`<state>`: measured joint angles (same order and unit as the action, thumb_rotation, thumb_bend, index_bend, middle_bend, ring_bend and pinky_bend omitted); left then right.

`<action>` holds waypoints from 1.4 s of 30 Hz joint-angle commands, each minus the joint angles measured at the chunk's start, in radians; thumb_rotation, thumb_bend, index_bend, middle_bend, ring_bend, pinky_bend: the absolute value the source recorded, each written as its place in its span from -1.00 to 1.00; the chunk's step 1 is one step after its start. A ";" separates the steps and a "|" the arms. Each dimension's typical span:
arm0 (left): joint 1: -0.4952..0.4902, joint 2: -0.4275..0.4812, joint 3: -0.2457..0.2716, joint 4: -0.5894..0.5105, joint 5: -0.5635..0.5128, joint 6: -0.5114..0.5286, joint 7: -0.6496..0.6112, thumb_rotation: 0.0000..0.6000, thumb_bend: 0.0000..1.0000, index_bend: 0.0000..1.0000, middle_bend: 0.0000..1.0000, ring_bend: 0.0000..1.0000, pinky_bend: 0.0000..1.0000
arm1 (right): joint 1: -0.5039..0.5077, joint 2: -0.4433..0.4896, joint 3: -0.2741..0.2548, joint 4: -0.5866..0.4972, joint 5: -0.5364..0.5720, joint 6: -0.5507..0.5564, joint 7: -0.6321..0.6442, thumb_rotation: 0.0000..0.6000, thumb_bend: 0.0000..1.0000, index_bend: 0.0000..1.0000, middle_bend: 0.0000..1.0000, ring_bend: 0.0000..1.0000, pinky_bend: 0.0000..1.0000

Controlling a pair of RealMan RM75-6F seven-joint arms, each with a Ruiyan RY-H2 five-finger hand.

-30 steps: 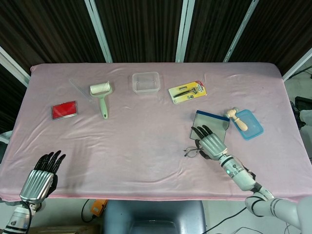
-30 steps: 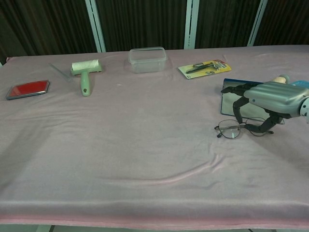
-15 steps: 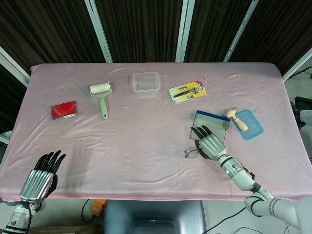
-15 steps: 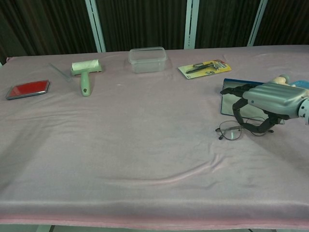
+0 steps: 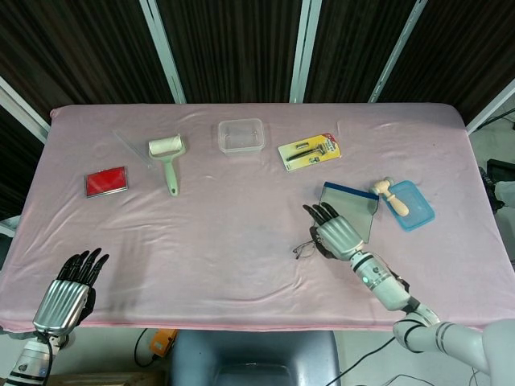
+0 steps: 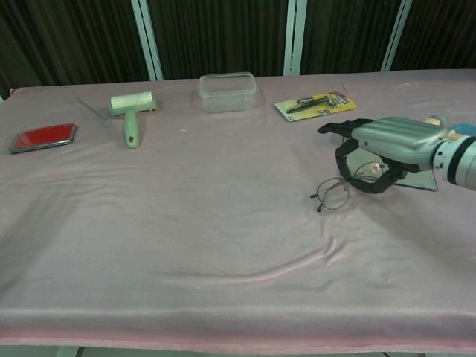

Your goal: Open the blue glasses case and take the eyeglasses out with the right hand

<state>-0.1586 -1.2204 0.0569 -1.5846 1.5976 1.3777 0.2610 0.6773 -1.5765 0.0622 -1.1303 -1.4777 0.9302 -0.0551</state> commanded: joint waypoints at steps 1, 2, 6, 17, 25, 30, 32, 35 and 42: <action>0.000 0.000 0.000 0.000 0.000 0.000 -0.001 1.00 0.45 -1.00 -1.00 -1.00 -0.76 | 0.032 -0.027 0.036 -0.020 0.031 -0.032 -0.015 1.00 0.15 0.36 -0.95 -1.00 -1.00; 0.000 0.001 -0.001 0.000 -0.001 -0.001 -0.002 1.00 0.45 -1.00 -1.00 -1.00 -0.77 | 0.047 -0.043 0.054 -0.026 0.049 -0.046 -0.024 1.00 0.16 0.36 -0.95 -1.00 -1.00; -0.001 0.003 -0.002 0.001 -0.003 -0.001 -0.007 1.00 0.45 -1.00 -1.00 -1.00 -0.76 | 0.100 -0.107 0.111 -0.035 0.108 -0.087 -0.071 1.00 0.16 0.36 -0.94 -1.00 -1.00; -0.001 0.006 -0.004 0.001 -0.008 -0.002 -0.014 1.00 0.45 -1.00 -1.00 -1.00 -0.76 | 0.243 -0.360 0.234 0.102 0.313 -0.137 -0.306 1.00 0.16 0.36 -0.93 -1.00 -1.00; -0.006 0.006 -0.008 0.001 -0.018 -0.013 -0.015 1.00 0.45 -1.00 -1.00 -1.00 -0.76 | 0.287 -0.421 0.260 0.193 0.408 -0.156 -0.401 1.00 0.16 -0.24 -1.00 -1.00 -1.00; -0.009 0.004 -0.006 0.000 -0.019 -0.022 -0.010 1.00 0.45 -1.00 -1.00 -1.00 -0.76 | 0.276 -0.368 0.257 0.129 0.436 -0.148 -0.435 1.00 0.14 -0.66 -1.00 -1.00 -1.00; -0.009 0.004 -0.004 -0.001 -0.017 -0.021 -0.010 1.00 0.45 -1.00 -1.00 -1.00 -0.76 | 0.259 -0.332 0.246 0.078 0.425 -0.116 -0.450 1.00 0.07 -0.69 -1.00 -1.00 -1.00; -0.005 0.009 -0.005 -0.003 -0.012 -0.008 -0.018 1.00 0.44 -1.00 -1.00 -1.00 -0.76 | 0.186 -0.215 0.198 -0.093 0.354 -0.007 -0.465 1.00 -0.03 -0.74 -1.00 -1.00 -1.00; 0.014 0.008 -0.024 0.009 0.011 0.068 -0.040 1.00 0.38 -1.00 -1.00 -1.00 -0.78 | -0.188 0.268 -0.100 -0.619 0.152 0.396 -0.568 1.00 -0.08 -0.90 -1.00 -1.00 -1.00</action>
<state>-0.1564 -1.2091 0.0441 -1.5853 1.5962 1.4064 0.2285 0.7984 -1.6883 0.2098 -1.3585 -1.1484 0.9906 -0.5386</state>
